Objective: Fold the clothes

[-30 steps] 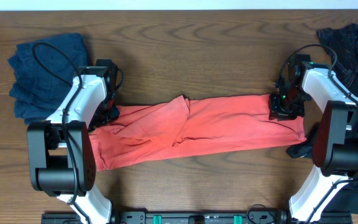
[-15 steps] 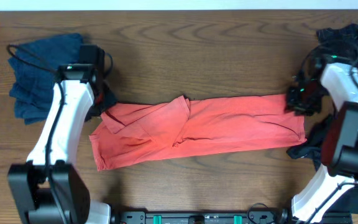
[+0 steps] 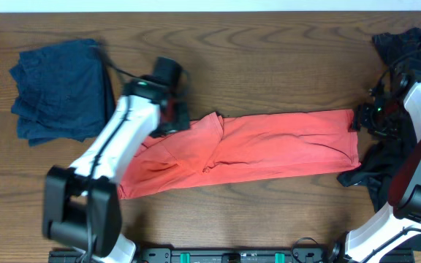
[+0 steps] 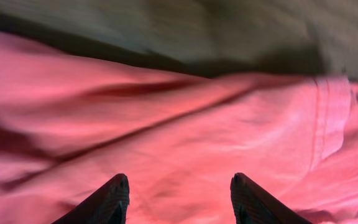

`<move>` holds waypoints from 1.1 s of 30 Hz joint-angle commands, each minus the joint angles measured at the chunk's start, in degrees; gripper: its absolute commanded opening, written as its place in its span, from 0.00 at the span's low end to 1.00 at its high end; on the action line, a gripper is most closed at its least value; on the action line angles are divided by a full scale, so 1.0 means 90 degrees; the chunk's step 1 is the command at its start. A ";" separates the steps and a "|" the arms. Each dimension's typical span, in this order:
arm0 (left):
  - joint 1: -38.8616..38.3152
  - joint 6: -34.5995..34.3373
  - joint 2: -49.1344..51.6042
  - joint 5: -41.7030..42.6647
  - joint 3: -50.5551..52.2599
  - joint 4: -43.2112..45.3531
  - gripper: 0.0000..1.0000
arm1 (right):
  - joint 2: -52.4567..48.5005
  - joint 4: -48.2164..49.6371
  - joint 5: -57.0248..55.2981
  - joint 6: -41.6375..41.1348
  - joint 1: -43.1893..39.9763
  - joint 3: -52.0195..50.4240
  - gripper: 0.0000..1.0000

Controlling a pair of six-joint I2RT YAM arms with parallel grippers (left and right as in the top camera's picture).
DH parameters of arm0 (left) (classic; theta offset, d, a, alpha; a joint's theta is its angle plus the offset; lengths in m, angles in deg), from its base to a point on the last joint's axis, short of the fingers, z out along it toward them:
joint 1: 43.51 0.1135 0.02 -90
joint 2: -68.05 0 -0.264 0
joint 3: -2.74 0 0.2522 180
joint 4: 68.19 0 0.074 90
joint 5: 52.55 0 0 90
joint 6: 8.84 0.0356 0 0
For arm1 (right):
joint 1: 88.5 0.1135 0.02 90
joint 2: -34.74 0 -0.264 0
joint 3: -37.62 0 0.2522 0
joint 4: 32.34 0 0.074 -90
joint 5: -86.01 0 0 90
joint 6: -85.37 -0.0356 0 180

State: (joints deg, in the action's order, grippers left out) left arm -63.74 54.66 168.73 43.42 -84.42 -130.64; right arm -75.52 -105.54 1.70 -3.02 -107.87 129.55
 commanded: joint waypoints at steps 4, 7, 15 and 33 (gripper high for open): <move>-0.0699 0.0010 0.0549 0.0078 0.0109 0.0107 0.55 | -0.0340 0.0211 0.0444 0.0364 0.0012 -0.0284 0.65; -0.0933 0.0005 0.0731 0.0075 0.0109 0.0189 0.55 | -0.0488 0.0199 0.0474 0.0362 0.0024 -0.0289 0.65; -0.1277 -0.0206 0.1156 0.0104 0.0109 0.0034 0.55 | -0.0704 0.0078 0.0750 0.0376 0.0036 -0.0301 0.58; -0.1416 -0.0107 0.0350 -0.0255 -0.0068 0.0284 0.55 | -0.0704 0.0061 0.0923 0.0379 0.0036 -0.0301 0.50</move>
State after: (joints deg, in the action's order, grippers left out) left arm -76.59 53.81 176.45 42.88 -83.48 -130.01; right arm -81.03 -104.95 8.76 -0.38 -107.87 127.32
